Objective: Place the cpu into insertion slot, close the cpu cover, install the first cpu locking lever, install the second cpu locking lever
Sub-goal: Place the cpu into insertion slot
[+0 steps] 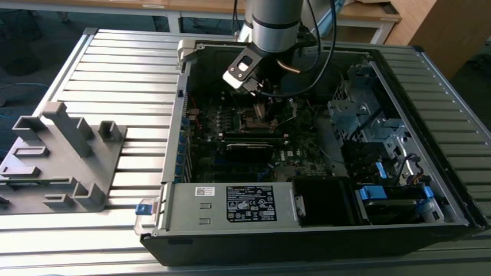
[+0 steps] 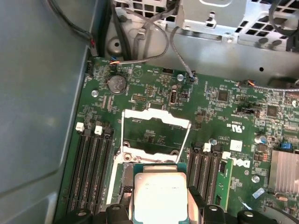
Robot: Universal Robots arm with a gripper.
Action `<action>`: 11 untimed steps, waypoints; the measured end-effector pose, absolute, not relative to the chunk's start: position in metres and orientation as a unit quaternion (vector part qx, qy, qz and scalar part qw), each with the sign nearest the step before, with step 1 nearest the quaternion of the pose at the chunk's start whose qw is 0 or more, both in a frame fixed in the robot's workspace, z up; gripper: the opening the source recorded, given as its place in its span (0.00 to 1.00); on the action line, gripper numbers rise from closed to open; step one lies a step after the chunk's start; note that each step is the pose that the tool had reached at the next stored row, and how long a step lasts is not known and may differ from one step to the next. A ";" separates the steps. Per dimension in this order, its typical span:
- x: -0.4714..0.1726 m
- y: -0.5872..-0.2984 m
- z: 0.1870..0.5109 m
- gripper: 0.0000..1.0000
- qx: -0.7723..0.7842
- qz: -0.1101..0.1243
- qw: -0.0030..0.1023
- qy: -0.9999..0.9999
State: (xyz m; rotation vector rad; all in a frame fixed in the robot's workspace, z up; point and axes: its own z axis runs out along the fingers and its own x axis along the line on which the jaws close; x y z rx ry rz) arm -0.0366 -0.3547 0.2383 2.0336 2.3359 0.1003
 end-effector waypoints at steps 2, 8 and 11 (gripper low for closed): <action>-0.037 -0.355 0.238 0.54 0.664 0.032 0.022 0.747; -0.037 -0.355 0.238 0.54 0.665 0.032 0.022 0.746; -0.037 -0.355 0.238 0.54 0.665 0.032 0.022 0.746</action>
